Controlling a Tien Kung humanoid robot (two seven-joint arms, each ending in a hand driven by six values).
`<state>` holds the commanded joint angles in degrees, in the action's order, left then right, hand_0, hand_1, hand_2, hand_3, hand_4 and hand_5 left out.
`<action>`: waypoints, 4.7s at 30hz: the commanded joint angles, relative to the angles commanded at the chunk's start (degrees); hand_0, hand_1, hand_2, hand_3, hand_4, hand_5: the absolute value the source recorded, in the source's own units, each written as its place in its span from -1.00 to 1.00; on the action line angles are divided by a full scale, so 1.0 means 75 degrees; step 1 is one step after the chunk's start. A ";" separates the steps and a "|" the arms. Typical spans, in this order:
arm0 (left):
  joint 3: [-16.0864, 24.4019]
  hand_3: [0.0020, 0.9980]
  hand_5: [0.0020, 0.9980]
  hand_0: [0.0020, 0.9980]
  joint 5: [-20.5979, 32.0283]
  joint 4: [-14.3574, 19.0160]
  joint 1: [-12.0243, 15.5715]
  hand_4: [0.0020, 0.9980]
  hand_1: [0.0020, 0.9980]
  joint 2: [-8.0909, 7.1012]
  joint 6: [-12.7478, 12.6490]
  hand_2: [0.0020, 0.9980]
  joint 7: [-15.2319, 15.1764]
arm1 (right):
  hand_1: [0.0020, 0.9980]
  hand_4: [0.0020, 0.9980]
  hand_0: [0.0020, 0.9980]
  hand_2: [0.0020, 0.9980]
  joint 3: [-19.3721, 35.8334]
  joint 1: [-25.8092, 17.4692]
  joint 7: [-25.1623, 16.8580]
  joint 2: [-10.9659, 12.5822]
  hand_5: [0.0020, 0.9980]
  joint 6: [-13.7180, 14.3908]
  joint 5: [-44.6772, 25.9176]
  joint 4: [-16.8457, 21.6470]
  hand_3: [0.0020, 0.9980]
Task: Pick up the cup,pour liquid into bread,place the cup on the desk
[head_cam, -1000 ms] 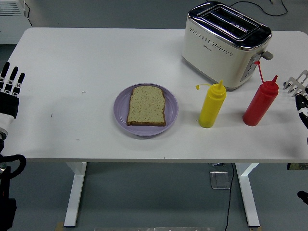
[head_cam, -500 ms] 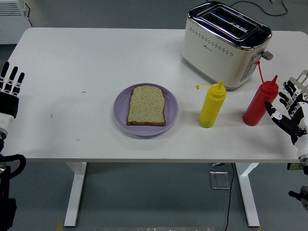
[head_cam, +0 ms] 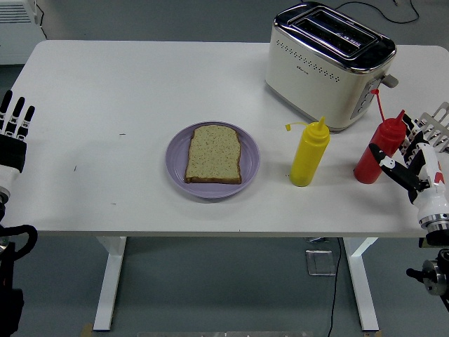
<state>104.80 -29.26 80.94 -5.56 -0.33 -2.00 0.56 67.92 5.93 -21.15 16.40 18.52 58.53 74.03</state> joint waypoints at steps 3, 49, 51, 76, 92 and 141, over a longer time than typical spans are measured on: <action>-0.0005 0.39 0.99 0.58 0.0001 -0.0001 -0.0002 0.11 0.48 0.0001 0.0001 0.48 0.0000 | 0.83 0.78 0.91 0.93 -0.0123 0.0170 -0.0058 -0.0051 -0.41 0.0062 -0.0121 -0.0131 1.00; -0.0028 0.39 1.00 0.58 0.0002 -0.0012 0.0083 0.09 0.48 0.0016 -0.0008 0.47 -0.0019 | -0.61 0.67 -0.53 -0.43 -0.1155 0.1351 -0.0676 -0.0461 -0.59 0.1025 -0.1770 -0.1455 -0.41; -0.0021 0.39 1.00 0.58 0.0005 -0.0011 0.0073 0.09 0.48 0.0016 -0.0008 0.47 -0.0019 | -0.61 0.67 -0.53 -0.43 -0.1175 0.1363 -0.0769 -0.0463 -0.59 0.1092 -0.1911 -0.1439 -0.41; 0.0026 0.39 1.00 0.58 0.0015 -0.0006 0.0036 0.09 0.48 0.0017 -0.0015 0.47 -0.0027 | -0.91 0.65 -0.87 -0.63 -0.0584 0.1261 -0.0683 -0.0336 -0.36 0.1122 -0.1927 -0.0467 -0.47; 0.0068 0.39 1.00 0.58 0.0019 0.0000 0.0013 0.09 0.48 0.0012 -0.0015 0.47 -0.0030 | -0.91 0.59 -0.88 -0.63 0.0234 0.1717 0.0796 0.0236 -0.34 0.1075 0.0931 0.1181 -0.45; 0.0095 0.39 1.00 0.58 0.0023 -0.0012 0.0091 0.09 0.48 0.0022 -0.0014 0.47 -0.0042 | -0.87 0.44 -0.82 -0.60 -0.3304 0.5847 0.5057 0.0406 -0.32 -0.0861 0.9529 0.0144 -0.41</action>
<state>105.51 -29.08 80.85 -4.87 -0.17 -2.10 0.25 43.14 49.78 16.78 19.44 12.07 130.00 75.11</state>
